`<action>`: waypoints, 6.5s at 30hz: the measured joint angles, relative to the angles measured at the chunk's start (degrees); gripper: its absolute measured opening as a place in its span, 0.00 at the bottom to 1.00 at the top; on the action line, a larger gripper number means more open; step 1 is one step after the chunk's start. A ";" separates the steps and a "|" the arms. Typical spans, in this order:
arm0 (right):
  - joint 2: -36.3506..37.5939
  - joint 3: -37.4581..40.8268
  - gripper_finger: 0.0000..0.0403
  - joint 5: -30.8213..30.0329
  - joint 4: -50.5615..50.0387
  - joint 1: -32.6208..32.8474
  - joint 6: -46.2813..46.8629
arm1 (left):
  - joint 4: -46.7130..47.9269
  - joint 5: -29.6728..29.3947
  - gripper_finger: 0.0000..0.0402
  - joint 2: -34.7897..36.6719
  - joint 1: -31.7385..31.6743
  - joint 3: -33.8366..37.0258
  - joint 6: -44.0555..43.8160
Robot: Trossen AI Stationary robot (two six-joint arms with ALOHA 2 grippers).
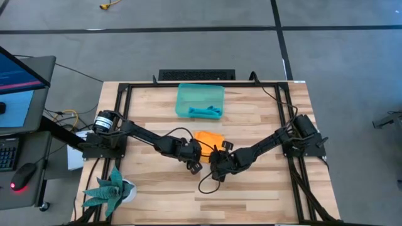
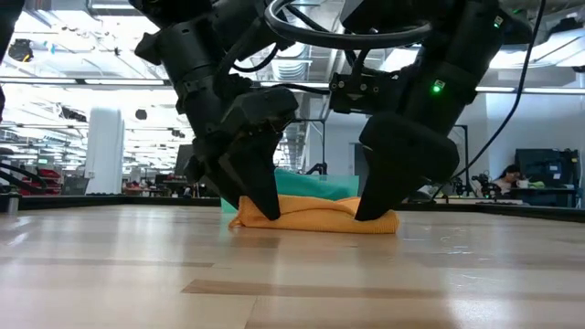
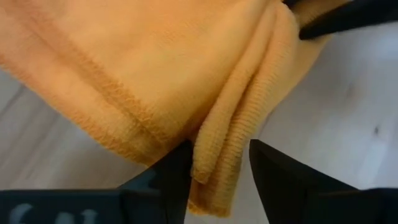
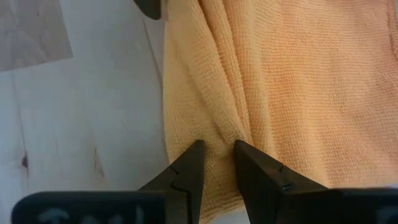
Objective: Roll microfiber towels into tight, uniform cylinder then place into a basket
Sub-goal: Roll the yellow microfiber cloth
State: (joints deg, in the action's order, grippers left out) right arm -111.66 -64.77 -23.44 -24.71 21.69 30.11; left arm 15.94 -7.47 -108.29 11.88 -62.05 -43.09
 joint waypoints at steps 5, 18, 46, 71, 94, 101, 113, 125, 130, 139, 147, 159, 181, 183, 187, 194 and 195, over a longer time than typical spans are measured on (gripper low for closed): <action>-0.02 0.00 0.29 0.00 -0.04 0.00 -0.04 | 4.24 0.95 0.39 -0.07 0.82 -3.09 3.30; -0.04 0.02 0.29 0.63 -0.11 0.02 -0.04 | 31.59 -16.36 0.39 -0.04 10.47 -13.99 -1.16; -0.07 0.04 0.29 1.16 -0.06 0.02 -0.07 | 16.42 -9.74 0.39 -7.19 8.03 -14.57 26.05; -0.04 0.35 0.29 0.87 -1.07 0.98 -1.12 | 14.90 -10.60 0.39 -11.14 3.28 -14.74 25.15; -0.04 0.37 0.31 1.90 -1.60 1.16 1.58 | 16.00 -2.74 0.39 -11.13 4.07 -14.59 18.12; 0.58 0.30 0.36 2.54 -3.30 1.09 -0.16 | 16.11 -2.70 0.39 -11.13 4.04 -14.61 18.20; 8.84 0.68 0.34 -3.81 -18.58 5.16 0.60 | 14.93 -1.74 0.39 -11.13 4.11 -14.68 19.05; 11.98 0.52 0.33 -15.61 -18.41 19.66 -0.61 | 14.67 -1.74 0.39 -11.17 4.11 -14.85 18.16; 11.98 0.46 0.35 -15.46 -15.05 19.77 -0.59 | 14.50 -1.74 0.39 -11.17 4.11 -14.85 17.75; 10.59 0.33 0.48 -14.09 -14.00 18.01 -1.04 | 14.41 -1.74 0.39 -11.17 4.11 -14.83 17.74; 1.88 0.35 0.58 -13.97 -9.25 15.72 -14.84 | 14.46 -1.76 0.39 -11.17 4.13 -14.83 17.75; -3.02 -4.32 0.54 -14.94 -8.44 13.33 -20.10 | 14.49 -1.76 0.39 -11.17 4.15 -14.83 17.75; -2.54 2.97 0.49 -13.71 -1.08 5.84 -13.15 | 14.96 -4.35 0.39 -9.43 4.36 -14.65 20.91; -2.56 2.97 0.46 -13.18 -0.90 5.23 -11.98 | 15.92 -4.84 0.39 -8.65 4.72 -14.46 21.03; -2.62 2.97 0.39 -12.15 -0.56 4.53 -10.56 | 18.28 -5.72 0.39 -7.33 6.01 -14.35 22.28; -2.72 3.07 0.15 -10.28 0.79 4.49 -10.58 | 21.93 -13.46 0.39 -6.40 8.31 -14.43 22.42; -2.77 3.11 0.11 -10.26 1.07 4.46 -10.61 | 22.52 -14.00 0.39 -6.39 8.49 -14.44 22.44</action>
State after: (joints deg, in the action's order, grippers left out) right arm -114.42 -61.66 -33.70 -23.64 26.15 19.50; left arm 38.46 -21.48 -114.68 20.37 -76.49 -20.64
